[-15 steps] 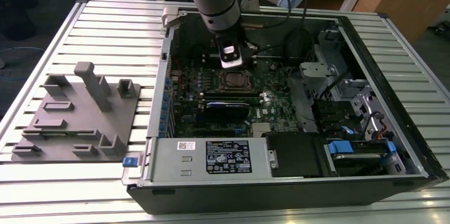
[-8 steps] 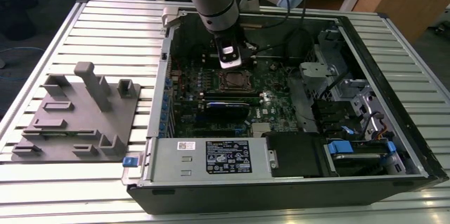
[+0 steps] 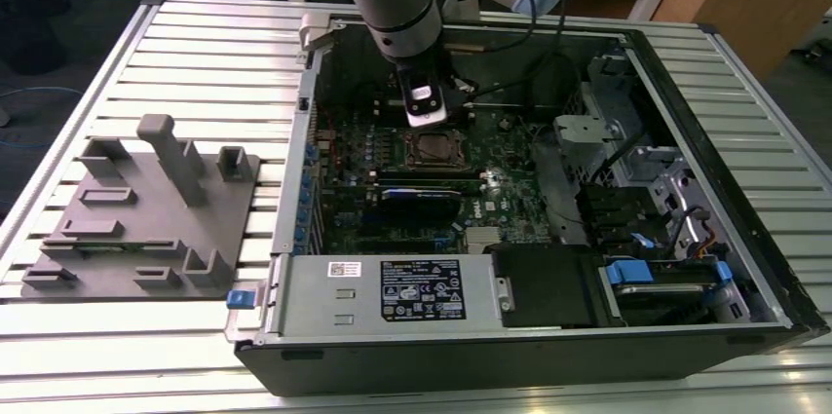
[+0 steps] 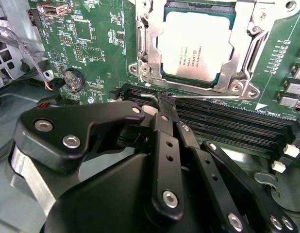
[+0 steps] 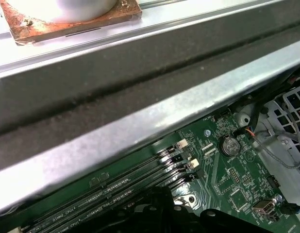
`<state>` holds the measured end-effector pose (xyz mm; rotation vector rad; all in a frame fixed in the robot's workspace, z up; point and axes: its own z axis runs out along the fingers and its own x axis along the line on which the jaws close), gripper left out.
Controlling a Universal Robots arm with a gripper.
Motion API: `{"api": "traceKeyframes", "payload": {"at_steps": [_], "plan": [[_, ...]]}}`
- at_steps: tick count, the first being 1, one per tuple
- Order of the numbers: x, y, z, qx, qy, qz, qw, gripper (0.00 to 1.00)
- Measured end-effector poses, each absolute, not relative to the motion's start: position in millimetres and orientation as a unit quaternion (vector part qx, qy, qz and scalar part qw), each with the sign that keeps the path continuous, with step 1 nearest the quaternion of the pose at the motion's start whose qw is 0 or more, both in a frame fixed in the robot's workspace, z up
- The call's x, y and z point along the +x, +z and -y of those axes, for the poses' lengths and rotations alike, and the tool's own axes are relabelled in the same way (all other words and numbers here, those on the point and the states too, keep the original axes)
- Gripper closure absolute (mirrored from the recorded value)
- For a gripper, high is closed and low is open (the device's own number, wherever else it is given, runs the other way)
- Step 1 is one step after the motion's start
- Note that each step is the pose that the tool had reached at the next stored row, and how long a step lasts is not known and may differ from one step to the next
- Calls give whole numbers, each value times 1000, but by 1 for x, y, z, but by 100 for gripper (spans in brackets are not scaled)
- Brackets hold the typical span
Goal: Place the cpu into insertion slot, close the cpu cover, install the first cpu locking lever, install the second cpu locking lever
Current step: 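Install the first cpu locking lever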
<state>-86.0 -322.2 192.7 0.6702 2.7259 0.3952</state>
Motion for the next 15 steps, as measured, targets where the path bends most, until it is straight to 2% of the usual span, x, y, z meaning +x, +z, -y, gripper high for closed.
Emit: {"api": "traceKeyframes", "payload": {"at_steps": [15], "plan": [[-88, 190, 322, 234, 148, -948, 154, 90]]}}
